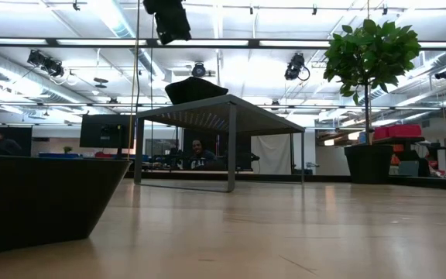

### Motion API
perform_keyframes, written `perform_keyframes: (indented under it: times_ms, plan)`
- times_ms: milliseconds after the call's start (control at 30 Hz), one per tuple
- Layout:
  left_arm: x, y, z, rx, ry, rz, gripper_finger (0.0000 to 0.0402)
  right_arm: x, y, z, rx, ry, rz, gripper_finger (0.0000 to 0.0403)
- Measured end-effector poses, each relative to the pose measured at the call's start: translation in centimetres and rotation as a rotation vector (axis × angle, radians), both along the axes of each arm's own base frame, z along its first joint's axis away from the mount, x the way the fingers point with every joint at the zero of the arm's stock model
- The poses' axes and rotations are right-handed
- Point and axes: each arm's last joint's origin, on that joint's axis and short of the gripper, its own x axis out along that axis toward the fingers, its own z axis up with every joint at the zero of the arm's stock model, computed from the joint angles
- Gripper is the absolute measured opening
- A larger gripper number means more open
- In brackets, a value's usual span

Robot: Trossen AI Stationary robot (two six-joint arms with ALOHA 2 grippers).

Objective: Pick & Place Mini shaped plates
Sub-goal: Stack the black leaf shaped plate on top of the black leaf shaped plate on the shelf

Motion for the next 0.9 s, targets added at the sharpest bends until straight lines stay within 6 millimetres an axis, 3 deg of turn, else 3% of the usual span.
perform_keyframes:
  times_ms: [167, 567, 900]
  plan:
    - [-0.4, -0.8, -0.4, 0.041, -0.001, 0.029, 0.0096, 0.0, 0.0, 0.0, 0.000, 0.000, 0.000, 0.0020]
    - [-6.1, -2.5, -4.7, -0.026, 0.045, 0.064, 0.0096, 0.0, 0.0, 0.0, 0.000, 0.001, 0.000, 0.0020]
    - [-8.6, -2.1, -10.4, -0.052, 0.169, 0.129, 0.0097, 0.0, 0.0, 0.0, 0.000, 0.000, 0.000, 0.0020]
